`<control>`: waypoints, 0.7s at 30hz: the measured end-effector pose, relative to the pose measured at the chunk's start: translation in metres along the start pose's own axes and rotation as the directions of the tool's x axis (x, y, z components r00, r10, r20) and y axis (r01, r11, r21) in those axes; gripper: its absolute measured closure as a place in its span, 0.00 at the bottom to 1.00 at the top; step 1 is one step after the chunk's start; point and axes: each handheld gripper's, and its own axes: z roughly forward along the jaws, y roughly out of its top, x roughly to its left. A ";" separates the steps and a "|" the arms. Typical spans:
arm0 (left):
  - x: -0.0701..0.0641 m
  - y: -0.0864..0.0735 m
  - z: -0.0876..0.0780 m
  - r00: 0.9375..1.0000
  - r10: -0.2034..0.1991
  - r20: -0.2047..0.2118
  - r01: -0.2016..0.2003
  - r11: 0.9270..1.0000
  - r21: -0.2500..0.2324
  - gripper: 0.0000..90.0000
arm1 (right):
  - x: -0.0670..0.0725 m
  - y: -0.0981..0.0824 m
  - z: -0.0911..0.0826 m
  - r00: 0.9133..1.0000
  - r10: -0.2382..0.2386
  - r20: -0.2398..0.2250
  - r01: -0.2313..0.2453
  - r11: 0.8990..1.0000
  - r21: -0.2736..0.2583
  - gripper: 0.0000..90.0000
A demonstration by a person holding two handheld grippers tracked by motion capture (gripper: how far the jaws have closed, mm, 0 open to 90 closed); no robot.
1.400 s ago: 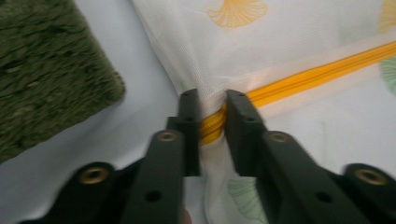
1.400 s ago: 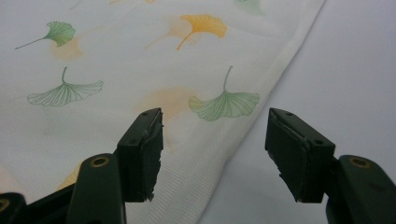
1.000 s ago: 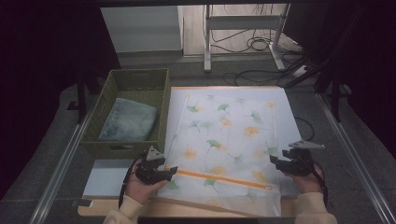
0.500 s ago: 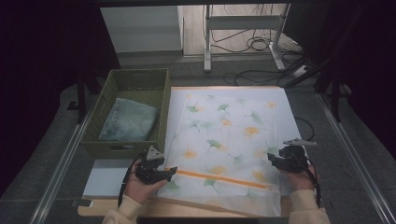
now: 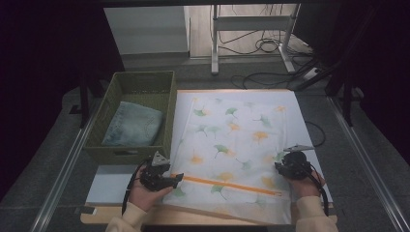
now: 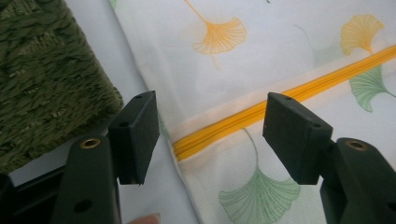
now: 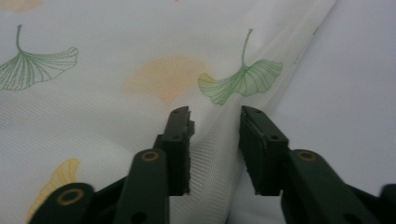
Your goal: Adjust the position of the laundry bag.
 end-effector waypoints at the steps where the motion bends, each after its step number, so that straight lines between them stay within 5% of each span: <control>1: 0.000 0.000 0.000 1.000 0.001 0.001 -0.001 1.000 0.001 0.40 | 0.000 0.000 0.000 1.000 -0.003 0.002 0.003 1.000 0.002 0.77; 7: 0.001 0.000 0.003 1.000 0.000 0.009 0.000 1.000 0.015 0.40 | -0.002 -0.001 0.001 1.000 -0.030 0.006 0.030 0.999 -0.013 0.96; 21: 0.001 0.003 0.004 0.999 0.003 0.044 -0.004 1.000 0.011 0.40 | -0.001 0.010 0.005 0.999 -0.040 0.012 0.040 0.997 -0.060 0.98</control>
